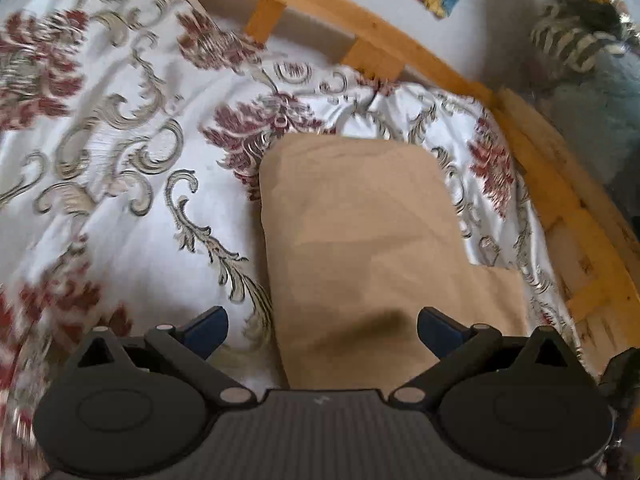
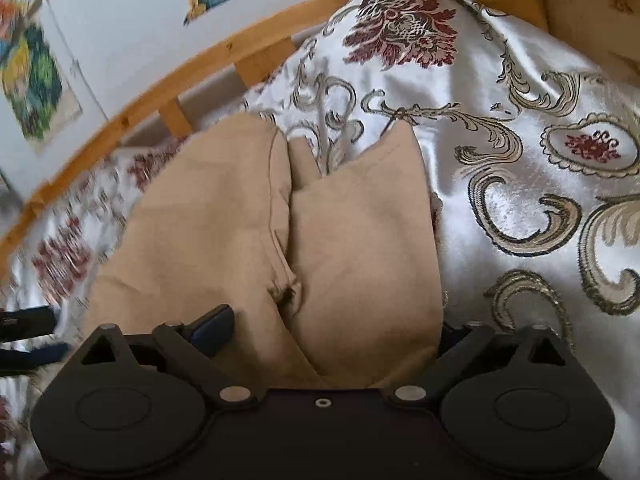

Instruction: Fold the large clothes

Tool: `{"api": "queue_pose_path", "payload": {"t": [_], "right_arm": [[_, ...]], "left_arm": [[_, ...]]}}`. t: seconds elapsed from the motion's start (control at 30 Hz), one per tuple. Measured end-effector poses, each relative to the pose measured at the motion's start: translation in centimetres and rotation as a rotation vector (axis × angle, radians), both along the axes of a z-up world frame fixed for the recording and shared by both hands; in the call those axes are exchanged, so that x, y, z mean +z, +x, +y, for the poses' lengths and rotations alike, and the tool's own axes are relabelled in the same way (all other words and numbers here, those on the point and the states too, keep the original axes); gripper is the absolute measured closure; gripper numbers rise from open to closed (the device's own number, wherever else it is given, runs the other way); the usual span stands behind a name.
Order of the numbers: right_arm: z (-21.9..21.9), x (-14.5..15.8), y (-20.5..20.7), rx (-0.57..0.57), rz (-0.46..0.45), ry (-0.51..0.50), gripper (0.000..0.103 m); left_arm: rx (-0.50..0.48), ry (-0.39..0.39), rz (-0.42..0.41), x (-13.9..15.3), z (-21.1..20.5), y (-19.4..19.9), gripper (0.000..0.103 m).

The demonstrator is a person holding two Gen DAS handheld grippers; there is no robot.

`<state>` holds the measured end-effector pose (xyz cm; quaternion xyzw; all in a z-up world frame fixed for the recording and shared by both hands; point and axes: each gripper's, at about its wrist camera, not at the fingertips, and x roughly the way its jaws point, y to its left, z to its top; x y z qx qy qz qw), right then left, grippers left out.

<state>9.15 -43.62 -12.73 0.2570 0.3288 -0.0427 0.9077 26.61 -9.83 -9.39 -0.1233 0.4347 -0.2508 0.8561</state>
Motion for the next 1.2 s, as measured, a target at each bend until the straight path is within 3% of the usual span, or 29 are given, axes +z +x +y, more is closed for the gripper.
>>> {"api": "queue_pose_path", "payload": {"t": [0.13, 0.27, 0.4, 0.63, 0.7, 0.77, 0.87, 0.9, 1.03, 1.2], "right_arm": [[-0.7, -0.3, 0.6, 0.042, -0.018, 0.049, 0.011], [0.1, -0.9, 1.5, 0.102, -0.019, -0.012, 0.008], [0.6, -1.1, 1.9, 0.126, -0.031, -0.069, 0.011], [0.2, -1.3, 1.9, 0.134, -0.039, -0.044, 0.037], [0.1, -1.4, 1.9, 0.153, -0.039, -0.042, 0.040], [0.1, -1.4, 1.9, 0.171, -0.037, -0.055, 0.043], [0.6, -1.2, 1.5, 0.180, -0.031, -0.075, 0.051], [0.9, -1.0, 1.3, 0.183, -0.032, -0.078, 0.059], [3.2, 0.3, 0.2, 0.156, -0.034, -0.129, 0.075], [8.5, 2.2, -1.0, 0.231, -0.096, -0.247, 0.081]], "left_arm": [[-0.114, -0.049, 0.065, -1.9, -0.7, 3.0, 0.000], [-0.163, -0.157, 0.179, -4.5, -0.7, 5.3, 0.000], [-0.186, -0.207, 0.203, -5.8, -0.8, 6.3, 0.000], [-0.212, -0.154, 0.212, -5.4, -2.2, 6.7, 0.000], [-0.257, -0.116, 0.204, -5.1, -3.1, 6.0, 0.001], [-0.312, -0.045, 0.151, -4.5, -3.9, 5.0, 0.005], [-0.303, -0.031, 0.154, -3.8, -3.5, 4.3, 0.013], [-0.297, -0.024, 0.150, -3.5, -3.4, 3.9, 0.014], [-0.309, 0.052, 0.058, -1.5, -3.0, 1.2, 0.022], [-0.308, 0.146, -0.097, 2.0, -1.0, -2.4, 0.029]]}}
